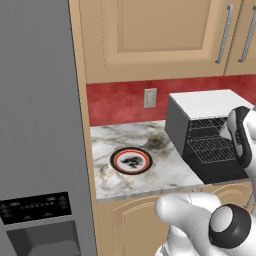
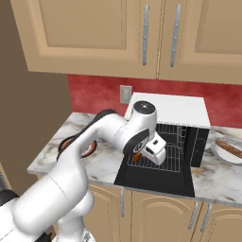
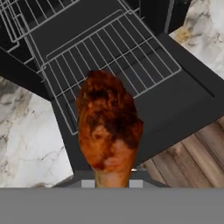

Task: Open the toaster oven door. Place the baguette on the top rack in the toaster oven and place the chicken drumstick on the bottom rack.

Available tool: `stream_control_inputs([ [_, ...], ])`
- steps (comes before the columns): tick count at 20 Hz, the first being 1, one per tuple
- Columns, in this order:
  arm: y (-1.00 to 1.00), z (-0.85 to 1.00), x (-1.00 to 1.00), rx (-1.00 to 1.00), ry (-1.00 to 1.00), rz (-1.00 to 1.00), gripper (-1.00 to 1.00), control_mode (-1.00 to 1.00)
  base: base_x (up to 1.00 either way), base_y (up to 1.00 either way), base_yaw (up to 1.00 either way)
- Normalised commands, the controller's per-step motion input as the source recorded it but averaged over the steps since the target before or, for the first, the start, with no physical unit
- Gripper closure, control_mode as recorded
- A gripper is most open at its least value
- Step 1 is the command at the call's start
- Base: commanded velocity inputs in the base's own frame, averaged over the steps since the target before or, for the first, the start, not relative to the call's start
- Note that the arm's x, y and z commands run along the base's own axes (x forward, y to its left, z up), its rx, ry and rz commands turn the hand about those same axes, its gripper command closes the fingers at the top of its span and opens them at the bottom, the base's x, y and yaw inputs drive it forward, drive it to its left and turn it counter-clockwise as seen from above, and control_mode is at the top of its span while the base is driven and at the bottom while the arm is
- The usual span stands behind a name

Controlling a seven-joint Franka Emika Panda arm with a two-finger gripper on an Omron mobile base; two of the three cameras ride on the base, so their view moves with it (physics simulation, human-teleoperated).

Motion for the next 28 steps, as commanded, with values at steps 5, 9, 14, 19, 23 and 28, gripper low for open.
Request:
stream_control_inputs([
  [5,0.00,-0.11,0.38,0.03,0.00,0.11,1.00,-1.00,0.00,0.00,0.00],
  [9,0.00,-0.25,0.14,0.01,0.00,0.06,1.00,-1.00,0.00,0.00,0.00],
  [14,0.00,-0.47,0.11,0.01,0.00,0.03,1.00,-1.00,0.00,0.00,0.00],
  [19,0.00,-0.17,0.34,0.01,0.00,0.02,1.00,-1.00,0.00,0.00,0.00],
  [23,0.00,-0.11,0.27,0.00,0.00,0.03,1.00,-1.00,0.00,0.00,0.00],
  [28,0.00,-0.28,0.26,0.01,0.00,0.04,1.00,-1.00,0.00,0.00,0.00],
])
